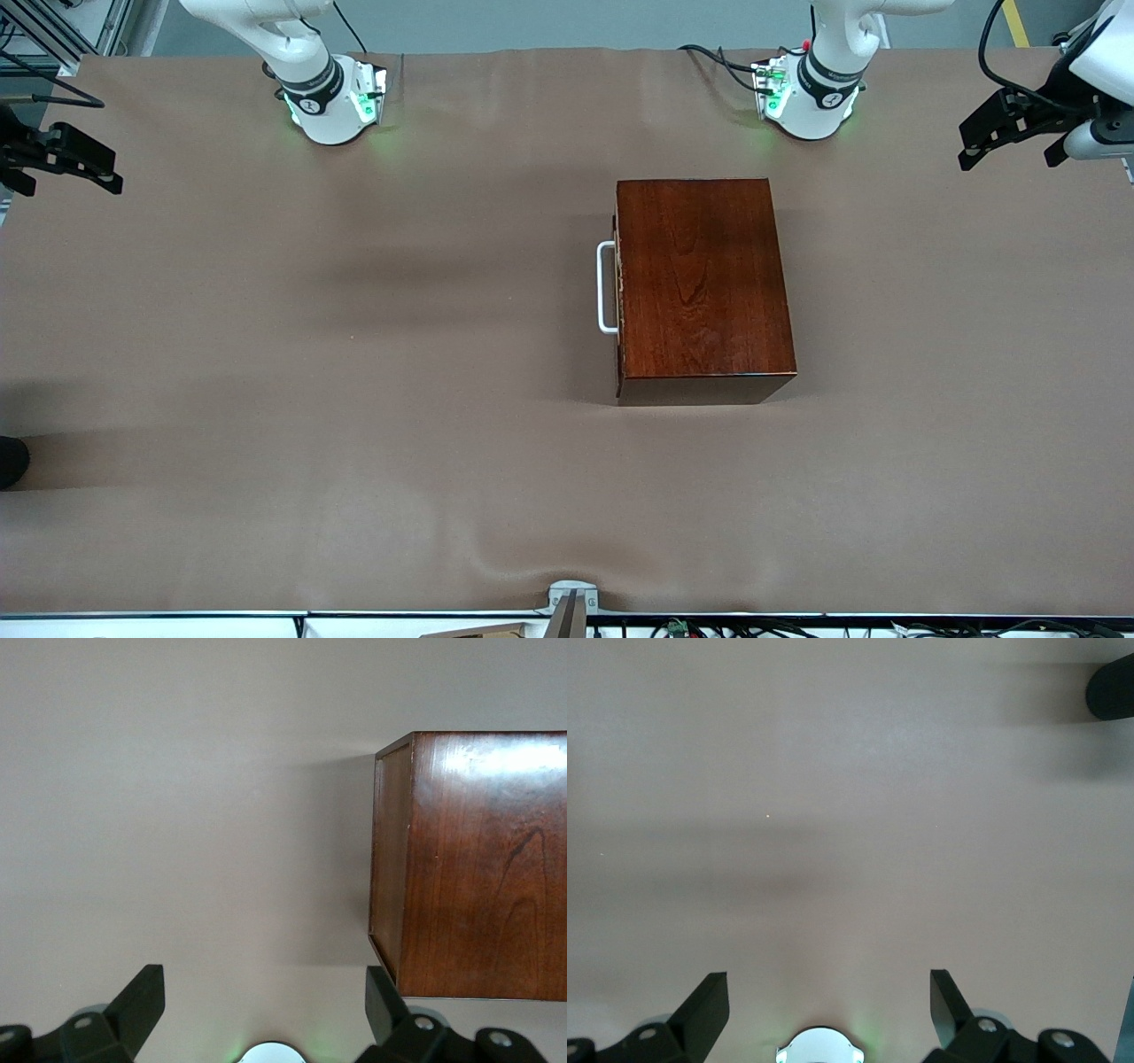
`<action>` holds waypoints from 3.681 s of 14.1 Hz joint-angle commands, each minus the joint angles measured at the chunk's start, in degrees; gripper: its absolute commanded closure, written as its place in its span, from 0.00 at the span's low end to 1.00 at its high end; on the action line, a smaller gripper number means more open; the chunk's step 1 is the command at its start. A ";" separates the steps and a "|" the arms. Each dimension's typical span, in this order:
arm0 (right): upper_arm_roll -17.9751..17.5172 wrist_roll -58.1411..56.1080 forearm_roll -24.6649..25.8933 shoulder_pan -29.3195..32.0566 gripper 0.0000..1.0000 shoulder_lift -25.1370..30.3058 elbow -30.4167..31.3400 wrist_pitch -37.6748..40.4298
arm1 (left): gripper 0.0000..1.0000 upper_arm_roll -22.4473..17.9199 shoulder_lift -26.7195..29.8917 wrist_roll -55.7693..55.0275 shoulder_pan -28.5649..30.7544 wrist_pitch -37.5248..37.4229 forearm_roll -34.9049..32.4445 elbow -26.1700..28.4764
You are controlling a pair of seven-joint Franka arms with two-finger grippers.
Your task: Open drawer, take yellow block, close drawer
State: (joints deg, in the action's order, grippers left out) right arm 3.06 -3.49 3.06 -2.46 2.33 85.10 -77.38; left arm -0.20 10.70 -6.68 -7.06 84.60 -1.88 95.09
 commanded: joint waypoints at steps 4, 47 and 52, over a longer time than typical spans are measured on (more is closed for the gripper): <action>-0.33 -0.55 0.37 0.70 0.00 -0.22 -0.90 0.21 | 0.00 0.47 -0.94 0.61 0.38 -1.10 0.47 -2.37; -0.33 -0.38 0.28 0.97 0.00 -0.84 -1.69 -0.05 | 0.00 -8.15 -59.57 -51.61 -51.74 13.84 -7.88 -34.36; -0.42 -0.38 0.28 0.97 0.00 -0.93 -1.69 -0.05 | 0.00 -8.06 -59.74 -44.05 -51.65 13.75 -7.88 -34.19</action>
State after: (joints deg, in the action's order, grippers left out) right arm 3.27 -3.48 3.07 -2.37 2.01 84.65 -77.80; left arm -7.66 -47.78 -53.47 -58.25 98.78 -8.48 62.78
